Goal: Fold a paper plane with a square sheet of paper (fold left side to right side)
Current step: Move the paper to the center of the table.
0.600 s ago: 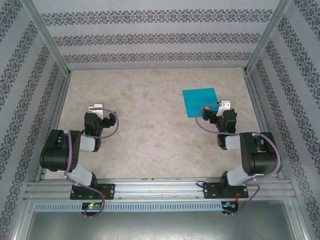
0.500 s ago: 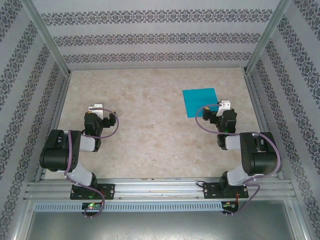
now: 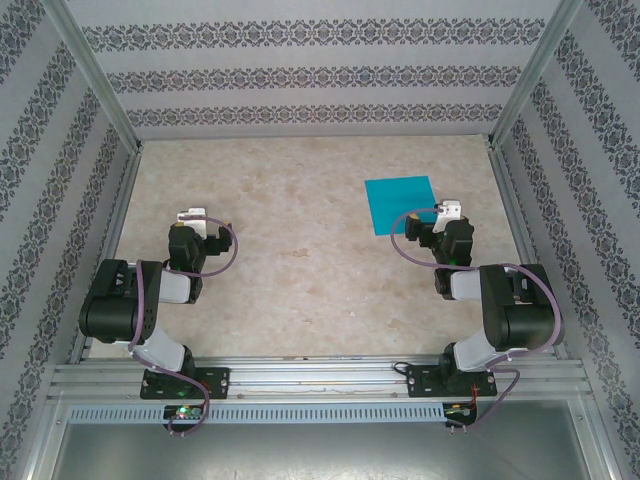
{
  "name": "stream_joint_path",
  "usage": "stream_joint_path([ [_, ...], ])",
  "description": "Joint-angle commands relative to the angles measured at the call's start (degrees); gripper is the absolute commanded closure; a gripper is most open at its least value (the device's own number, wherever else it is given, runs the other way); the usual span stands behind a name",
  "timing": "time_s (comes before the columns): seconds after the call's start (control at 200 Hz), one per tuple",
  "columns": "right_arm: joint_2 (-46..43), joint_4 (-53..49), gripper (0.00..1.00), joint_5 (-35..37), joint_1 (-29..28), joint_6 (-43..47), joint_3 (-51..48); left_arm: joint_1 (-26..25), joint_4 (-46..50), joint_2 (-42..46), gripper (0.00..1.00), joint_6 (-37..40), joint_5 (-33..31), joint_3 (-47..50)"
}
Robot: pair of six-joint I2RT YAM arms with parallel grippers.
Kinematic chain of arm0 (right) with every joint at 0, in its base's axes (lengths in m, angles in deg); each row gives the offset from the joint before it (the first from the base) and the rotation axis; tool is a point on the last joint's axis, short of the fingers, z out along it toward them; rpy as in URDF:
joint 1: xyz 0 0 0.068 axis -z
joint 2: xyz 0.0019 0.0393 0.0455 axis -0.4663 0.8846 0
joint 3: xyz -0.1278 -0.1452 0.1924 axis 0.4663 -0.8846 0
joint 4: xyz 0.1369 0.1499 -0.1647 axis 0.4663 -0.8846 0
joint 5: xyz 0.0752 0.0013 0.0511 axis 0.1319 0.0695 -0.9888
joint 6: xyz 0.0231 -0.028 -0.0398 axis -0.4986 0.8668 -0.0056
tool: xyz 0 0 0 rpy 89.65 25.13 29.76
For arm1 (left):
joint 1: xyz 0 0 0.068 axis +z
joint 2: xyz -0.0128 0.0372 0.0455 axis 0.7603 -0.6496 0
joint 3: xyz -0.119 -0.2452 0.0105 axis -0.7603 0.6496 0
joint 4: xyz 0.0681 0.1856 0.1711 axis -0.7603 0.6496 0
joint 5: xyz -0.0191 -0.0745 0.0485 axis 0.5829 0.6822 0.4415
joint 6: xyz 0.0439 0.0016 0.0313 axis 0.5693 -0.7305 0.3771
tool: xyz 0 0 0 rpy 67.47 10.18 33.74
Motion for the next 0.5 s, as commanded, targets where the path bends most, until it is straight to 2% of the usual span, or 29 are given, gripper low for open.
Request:
stream_joint_path([
  [0.0,-0.21,1.67,0.02,0.78,-0.58,0.46,0.04,0.8,-0.67,0.09,0.0,-0.72,1.08,-0.63],
  [0.495,-0.18,1.61,0.02,0.43,-0.47,0.28,0.08,0.78,-0.65,0.1,0.0,-0.72,1.1,-0.63],
])
